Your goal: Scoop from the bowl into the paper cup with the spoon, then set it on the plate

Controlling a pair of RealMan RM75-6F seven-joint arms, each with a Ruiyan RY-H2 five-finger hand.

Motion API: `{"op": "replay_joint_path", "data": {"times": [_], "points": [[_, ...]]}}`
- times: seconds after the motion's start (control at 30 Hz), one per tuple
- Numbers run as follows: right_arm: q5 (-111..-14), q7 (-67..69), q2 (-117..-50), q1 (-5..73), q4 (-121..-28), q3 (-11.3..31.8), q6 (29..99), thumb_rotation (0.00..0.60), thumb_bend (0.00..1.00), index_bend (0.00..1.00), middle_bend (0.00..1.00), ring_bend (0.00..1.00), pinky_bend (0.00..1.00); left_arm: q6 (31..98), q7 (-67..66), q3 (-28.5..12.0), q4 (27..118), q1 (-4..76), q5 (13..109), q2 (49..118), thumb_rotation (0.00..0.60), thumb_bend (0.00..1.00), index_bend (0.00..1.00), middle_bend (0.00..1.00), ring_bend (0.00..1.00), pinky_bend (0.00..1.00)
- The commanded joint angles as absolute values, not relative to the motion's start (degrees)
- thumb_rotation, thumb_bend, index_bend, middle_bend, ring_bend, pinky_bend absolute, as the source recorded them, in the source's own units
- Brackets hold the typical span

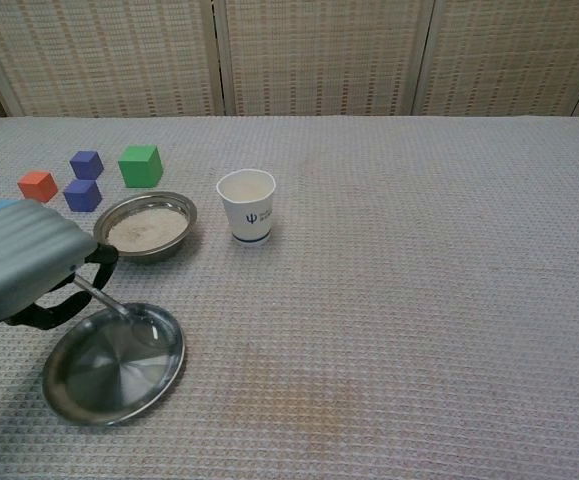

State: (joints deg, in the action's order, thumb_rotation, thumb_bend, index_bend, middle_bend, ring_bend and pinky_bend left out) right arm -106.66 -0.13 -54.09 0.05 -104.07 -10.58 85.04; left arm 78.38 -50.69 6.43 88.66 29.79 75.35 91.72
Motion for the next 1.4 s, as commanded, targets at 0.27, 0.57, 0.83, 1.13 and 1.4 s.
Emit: {"op": "replay_joint_path", "data": {"times": [0.27, 0.57, 0.83, 1.13, 1.4], "points": [[-107.0, -0.3, -54.3, -0.3, -104.3, -10.7, 85.4, 0.600, 0.06, 0.00, 0.00, 0.00, 0.00, 76.4, -45.9, 6.3, 83.8, 26.2, 76.1, 92.7, 0.600, 0.50, 0.43, 1.00, 1.00, 1.00], [-107.5, -0.1, -54.2, -0.7, -104.3, -10.8, 86.4, 0.600, 0.06, 0.00, 0.00, 0.00, 0.00, 75.0, -45.9, 5.6, 84.7, 24.8, 76.0, 91.8, 0.600, 0.43, 0.12, 1.00, 1.00, 1.00], [-107.6, 0.2, -54.1, -0.8, -104.2, -10.7, 86.6, 0.600, 0.06, 0.00, 0.00, 0.00, 0.00, 78.6, -42.2, 3.2, 89.6, 23.6, 78.9, 88.3, 0.600, 0.42, 0.09, 1.00, 1.00, 1.00], [-105.9, -0.8, -54.4, -1.5, -104.0, -9.6, 88.0, 0.600, 0.06, 0.00, 0.00, 0.00, 0.00, 88.1, -1.3, 8.7, 99.4, 14.7, 88.2, 69.5, 0.600, 0.42, 0.00, 0.23, 0.19, 0.28], [-104.9, -3.1, -55.0, -1.7, -104.5, -9.2, 87.2, 0.600, 0.06, 0.00, 0.00, 0.00, 0.00, 98.5, 16.5, 6.0, 88.0, 5.8, 85.8, 67.7, 0.600, 0.36, 0.00, 0.00, 0.00, 0.16]]}}
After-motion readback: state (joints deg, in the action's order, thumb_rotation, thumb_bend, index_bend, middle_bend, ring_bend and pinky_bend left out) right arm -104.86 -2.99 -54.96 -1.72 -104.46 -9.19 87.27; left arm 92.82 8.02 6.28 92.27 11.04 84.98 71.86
